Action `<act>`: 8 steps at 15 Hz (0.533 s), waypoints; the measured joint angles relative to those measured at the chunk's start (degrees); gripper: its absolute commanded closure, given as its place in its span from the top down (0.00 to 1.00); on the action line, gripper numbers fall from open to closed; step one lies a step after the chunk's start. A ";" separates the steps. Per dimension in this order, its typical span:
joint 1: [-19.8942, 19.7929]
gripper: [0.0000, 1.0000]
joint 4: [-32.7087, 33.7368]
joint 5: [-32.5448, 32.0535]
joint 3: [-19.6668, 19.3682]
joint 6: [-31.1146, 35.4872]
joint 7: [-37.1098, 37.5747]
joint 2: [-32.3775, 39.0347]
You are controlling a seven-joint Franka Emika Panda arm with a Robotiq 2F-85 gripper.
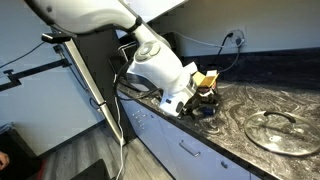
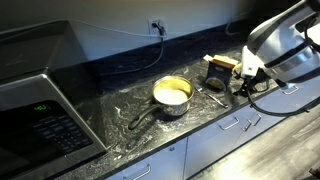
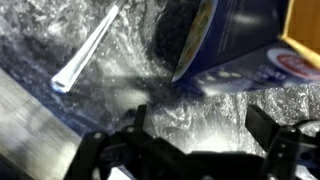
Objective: Pour the contents from the blue box into the pot
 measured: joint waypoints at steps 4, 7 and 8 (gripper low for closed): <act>3.32 1.00 -8.65 -13.87 -5.09 0.37 8.09 -4.04; 8.67 1.00 -15.00 -28.65 -13.81 0.32 14.60 -7.05; 10.88 1.00 -16.69 -33.78 -17.44 0.26 16.26 -7.94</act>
